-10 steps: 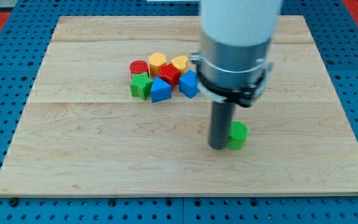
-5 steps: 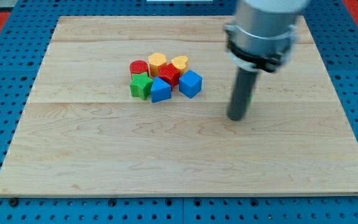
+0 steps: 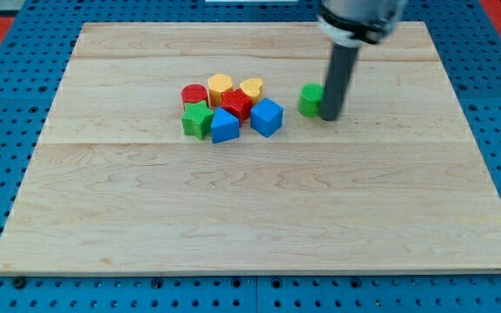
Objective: Push the green circle closer to the blue cube
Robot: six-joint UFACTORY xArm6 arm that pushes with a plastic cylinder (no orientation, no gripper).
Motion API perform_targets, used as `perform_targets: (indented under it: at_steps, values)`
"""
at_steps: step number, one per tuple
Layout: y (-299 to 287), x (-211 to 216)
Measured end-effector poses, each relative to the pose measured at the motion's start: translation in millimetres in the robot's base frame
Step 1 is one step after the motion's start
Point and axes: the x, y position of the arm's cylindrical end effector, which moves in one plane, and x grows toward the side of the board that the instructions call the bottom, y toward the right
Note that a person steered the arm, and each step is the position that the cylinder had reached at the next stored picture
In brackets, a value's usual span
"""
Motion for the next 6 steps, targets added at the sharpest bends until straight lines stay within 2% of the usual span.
perform_targets:
  at_steps: [2,3,5,6]
  values:
    - [68,-81]
    - [-9,-98]
    - [3,-46]
    - [6,-86]
